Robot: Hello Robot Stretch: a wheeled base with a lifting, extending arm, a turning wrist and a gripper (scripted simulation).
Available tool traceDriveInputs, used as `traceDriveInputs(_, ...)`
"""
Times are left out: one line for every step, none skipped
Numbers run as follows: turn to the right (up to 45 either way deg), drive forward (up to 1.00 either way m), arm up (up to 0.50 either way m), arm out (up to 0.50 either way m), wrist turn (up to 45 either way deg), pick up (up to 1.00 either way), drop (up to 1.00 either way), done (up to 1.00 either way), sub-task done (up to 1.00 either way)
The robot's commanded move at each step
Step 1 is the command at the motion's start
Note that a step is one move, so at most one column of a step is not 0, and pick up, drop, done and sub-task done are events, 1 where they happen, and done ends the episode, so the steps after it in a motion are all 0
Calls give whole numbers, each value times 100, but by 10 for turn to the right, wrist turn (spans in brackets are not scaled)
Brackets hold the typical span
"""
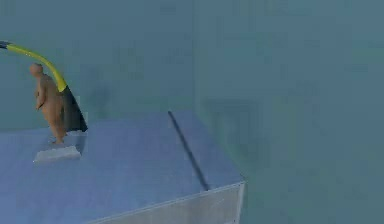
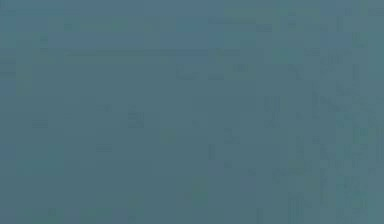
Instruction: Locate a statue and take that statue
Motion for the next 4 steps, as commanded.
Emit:
traceDriveInputs(-450, 0, 0, 0, 0, 0, 0, 0, 0)
traceDriveInputs(-450, 0, 0, 0, 0, 0, 0, 0, 0)
traceDriveInputs(-330, 0, 0, 0, 0, 0, 0, 0, 0)
traceDriveInputs(0, 0, 50, 0, 0, 0, 0, 0, 0)
